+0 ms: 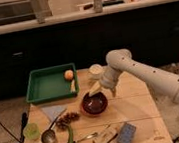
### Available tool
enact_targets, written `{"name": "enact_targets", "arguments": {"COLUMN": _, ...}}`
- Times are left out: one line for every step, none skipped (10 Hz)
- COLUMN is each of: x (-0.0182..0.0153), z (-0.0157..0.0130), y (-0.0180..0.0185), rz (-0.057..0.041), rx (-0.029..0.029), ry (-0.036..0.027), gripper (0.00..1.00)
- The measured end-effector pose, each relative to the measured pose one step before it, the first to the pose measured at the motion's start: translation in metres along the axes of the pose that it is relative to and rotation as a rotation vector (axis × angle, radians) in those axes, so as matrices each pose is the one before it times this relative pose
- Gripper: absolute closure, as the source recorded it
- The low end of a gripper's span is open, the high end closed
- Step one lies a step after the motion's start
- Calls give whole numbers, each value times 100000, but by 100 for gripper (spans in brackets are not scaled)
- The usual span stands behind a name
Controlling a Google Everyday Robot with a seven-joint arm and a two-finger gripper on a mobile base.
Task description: Stack bowls on top of each other
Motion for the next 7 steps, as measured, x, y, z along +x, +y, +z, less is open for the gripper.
{"name": "enact_targets", "arguments": {"x": 88, "z": -155, "y": -154, "rz": -136, "rx": -358, "ry": 85, "gripper": 20}}
{"name": "enact_targets", "arguments": {"x": 68, "z": -133, "y": -33, "rz": 96, "rx": -257, "ry": 198, "gripper": 20}}
{"name": "enact_targets", "arguments": {"x": 105, "z": -330, "y": -65, "rz": 149, "rx": -318, "ry": 496, "gripper": 20}}
{"name": "enact_targets", "arguments": {"x": 124, "z": -295, "y": 35, "rz": 411, "rx": -291, "ry": 548, "gripper": 20}}
{"name": "enact_targets", "arguments": {"x": 126, "z": -271, "y": 9, "rz": 346, "rx": -181, "ry": 437, "gripper": 20}}
{"name": "enact_targets", "arguments": {"x": 305, "z": -706, "y": 16, "rz": 537, "rx": -576, "ry": 1025, "gripper": 20}}
{"name": "enact_targets", "arguments": {"x": 298, "z": -653, "y": -223, "rz": -129, "rx": -579, "ry": 1057, "gripper": 20}}
